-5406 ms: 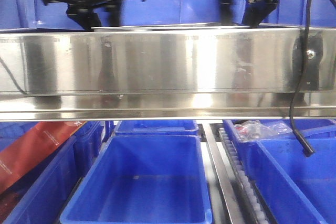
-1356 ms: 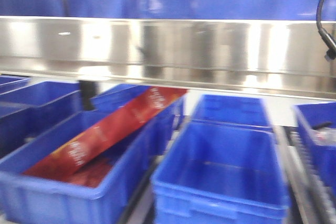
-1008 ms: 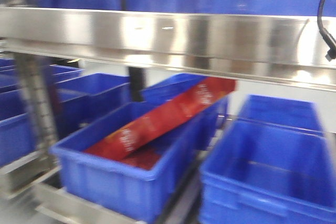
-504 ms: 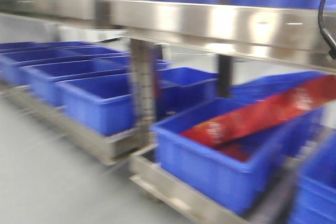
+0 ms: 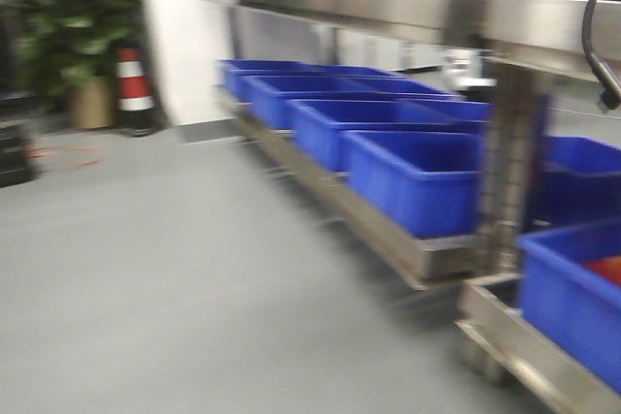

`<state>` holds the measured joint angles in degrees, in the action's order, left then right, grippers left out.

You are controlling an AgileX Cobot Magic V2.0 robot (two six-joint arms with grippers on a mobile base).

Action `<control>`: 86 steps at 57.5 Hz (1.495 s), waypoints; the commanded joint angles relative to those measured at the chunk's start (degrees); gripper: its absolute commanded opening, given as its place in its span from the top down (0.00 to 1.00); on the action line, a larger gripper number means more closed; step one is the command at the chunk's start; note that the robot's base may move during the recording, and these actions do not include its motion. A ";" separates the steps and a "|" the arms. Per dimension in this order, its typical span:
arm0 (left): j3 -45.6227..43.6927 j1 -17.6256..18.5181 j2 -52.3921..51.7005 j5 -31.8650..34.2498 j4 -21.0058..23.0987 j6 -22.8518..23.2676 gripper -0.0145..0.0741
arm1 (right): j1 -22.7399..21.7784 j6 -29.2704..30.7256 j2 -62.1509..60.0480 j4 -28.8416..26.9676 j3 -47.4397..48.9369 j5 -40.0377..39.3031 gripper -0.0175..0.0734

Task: Stack silver trays without gaps
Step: 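Drive the base away from the shelf holding the tray in both grippers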

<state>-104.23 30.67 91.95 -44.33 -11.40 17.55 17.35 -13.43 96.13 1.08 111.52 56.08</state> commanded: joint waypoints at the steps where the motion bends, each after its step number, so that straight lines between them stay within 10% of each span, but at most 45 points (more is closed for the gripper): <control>1: -0.56 0.32 -1.01 2.25 0.23 -0.86 0.85 | 0.05 0.90 -0.72 0.69 0.49 -2.81 0.89; 86: -0.56 0.32 -1.01 2.25 0.23 -0.86 0.85 | 0.05 0.90 -0.72 0.69 0.49 -2.81 0.89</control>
<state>-104.23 30.67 91.73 -44.33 -11.51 17.55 17.35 -13.43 96.13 1.08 111.52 55.97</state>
